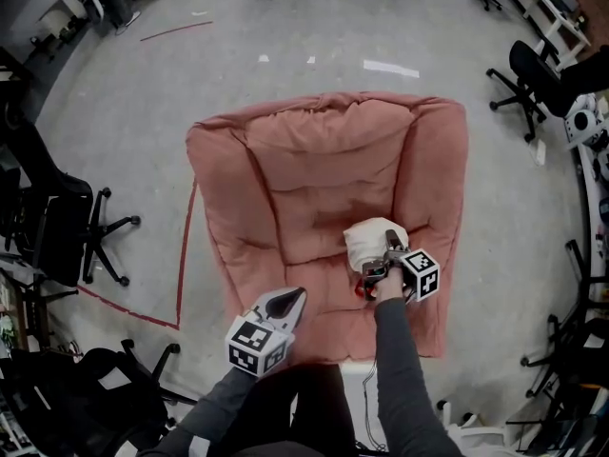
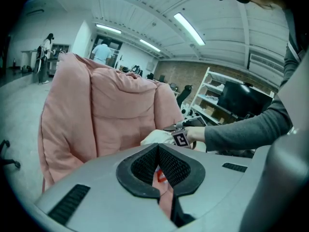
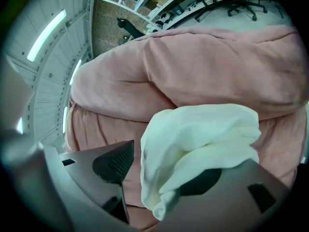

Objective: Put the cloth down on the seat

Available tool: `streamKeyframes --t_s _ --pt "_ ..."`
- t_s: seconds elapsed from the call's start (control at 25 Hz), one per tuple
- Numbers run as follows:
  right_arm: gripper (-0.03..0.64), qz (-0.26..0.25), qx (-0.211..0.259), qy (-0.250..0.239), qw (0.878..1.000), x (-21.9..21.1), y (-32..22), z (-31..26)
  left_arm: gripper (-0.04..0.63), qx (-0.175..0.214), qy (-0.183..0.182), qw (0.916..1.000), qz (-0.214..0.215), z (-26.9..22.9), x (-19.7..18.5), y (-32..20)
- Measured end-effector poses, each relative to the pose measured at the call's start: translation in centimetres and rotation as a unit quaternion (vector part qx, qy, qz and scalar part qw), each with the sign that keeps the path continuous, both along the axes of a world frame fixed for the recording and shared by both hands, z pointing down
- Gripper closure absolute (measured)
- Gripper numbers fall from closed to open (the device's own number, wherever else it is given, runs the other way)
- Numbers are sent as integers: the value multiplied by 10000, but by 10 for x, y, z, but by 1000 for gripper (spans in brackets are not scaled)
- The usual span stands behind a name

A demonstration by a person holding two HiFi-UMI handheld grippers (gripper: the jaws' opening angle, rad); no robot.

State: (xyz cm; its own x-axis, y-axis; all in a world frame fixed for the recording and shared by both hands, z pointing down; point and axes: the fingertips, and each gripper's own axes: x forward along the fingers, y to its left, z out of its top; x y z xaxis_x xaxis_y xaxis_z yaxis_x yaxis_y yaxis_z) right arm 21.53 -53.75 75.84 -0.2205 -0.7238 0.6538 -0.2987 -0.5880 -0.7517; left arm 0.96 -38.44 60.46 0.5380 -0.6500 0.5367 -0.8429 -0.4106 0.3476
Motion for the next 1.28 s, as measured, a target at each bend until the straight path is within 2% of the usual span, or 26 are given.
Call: streamKeyframes --t_s 0.16,0.48,0.64,1.08,1.2,1.28 --pt "376 285 -578 -260 9976 4 -3 -1 591 -2 20 10000 -59 -3 -2 8" --pt "371 116 -1430 -156 9895 5 10 -2 591 101 58 9999 -92 -10 2 11" --pt "371 114 -1377 -291 9900 3 2 -12 591 130 98 9998 -138 -15 6 8" --pt "373 -80 -1178 -291 9926 6 2 -53 591 320 187 9991 -192 -34 15 4" --pt "371 -177 -912 -183 9955 7 1 -80 591 423 252 9986 -169 -48 19 5" --pt "373 -318 -563 -124 9978 3 1 -102 591 492 290 9983 -148 -56 20 7"
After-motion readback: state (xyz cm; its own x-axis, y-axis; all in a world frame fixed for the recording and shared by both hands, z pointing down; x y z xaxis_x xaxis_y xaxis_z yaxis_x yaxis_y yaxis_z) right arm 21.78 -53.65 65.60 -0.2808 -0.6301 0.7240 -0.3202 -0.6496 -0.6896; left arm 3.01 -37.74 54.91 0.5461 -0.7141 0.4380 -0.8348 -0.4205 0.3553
